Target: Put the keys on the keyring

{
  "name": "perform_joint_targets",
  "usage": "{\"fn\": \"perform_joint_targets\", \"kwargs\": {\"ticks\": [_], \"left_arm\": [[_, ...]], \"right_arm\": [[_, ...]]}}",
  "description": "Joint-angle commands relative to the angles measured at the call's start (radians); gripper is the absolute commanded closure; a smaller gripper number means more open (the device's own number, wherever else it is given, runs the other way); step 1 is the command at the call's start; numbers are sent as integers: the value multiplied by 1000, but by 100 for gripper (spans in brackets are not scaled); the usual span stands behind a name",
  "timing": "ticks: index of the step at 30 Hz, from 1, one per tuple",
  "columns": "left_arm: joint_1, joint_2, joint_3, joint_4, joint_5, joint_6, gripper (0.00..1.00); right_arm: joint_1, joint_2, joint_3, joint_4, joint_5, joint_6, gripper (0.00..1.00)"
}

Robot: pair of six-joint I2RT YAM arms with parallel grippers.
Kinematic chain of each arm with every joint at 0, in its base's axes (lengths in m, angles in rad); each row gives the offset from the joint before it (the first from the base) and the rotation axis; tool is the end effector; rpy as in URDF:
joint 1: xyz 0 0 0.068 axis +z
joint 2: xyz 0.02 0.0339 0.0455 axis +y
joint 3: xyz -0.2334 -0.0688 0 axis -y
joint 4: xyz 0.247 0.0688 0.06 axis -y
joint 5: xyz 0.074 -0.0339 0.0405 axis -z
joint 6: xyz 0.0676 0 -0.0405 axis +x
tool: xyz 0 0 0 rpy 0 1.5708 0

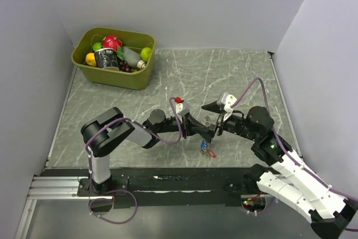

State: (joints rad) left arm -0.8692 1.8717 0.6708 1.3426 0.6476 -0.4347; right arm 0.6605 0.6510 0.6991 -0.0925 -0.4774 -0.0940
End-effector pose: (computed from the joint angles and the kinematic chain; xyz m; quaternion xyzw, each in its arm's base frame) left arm 0.2019 -0.3021 0.1459 0.3686 0.5548 -0.6002 0.4428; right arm 0.1484 0.1546 0.3208 -0.4106 0.5926 0.3518 0.5971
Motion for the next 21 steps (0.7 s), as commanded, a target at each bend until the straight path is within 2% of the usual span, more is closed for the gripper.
{"fn": "perform_joint_targets", "kwargs": {"ticks": [1,12,21], "left_arm": [[-4,-5,-51,340,-17,39,99],[-2,-118,-160,165,-45,143,99],[-4,-175,-226,72,-141,194,99]], "right_arm": [[1,-13,-4,20,11,10,0],[1,4,-3,20,-10,13,0],[-1,7,-6,23,-26,17,0]]}}
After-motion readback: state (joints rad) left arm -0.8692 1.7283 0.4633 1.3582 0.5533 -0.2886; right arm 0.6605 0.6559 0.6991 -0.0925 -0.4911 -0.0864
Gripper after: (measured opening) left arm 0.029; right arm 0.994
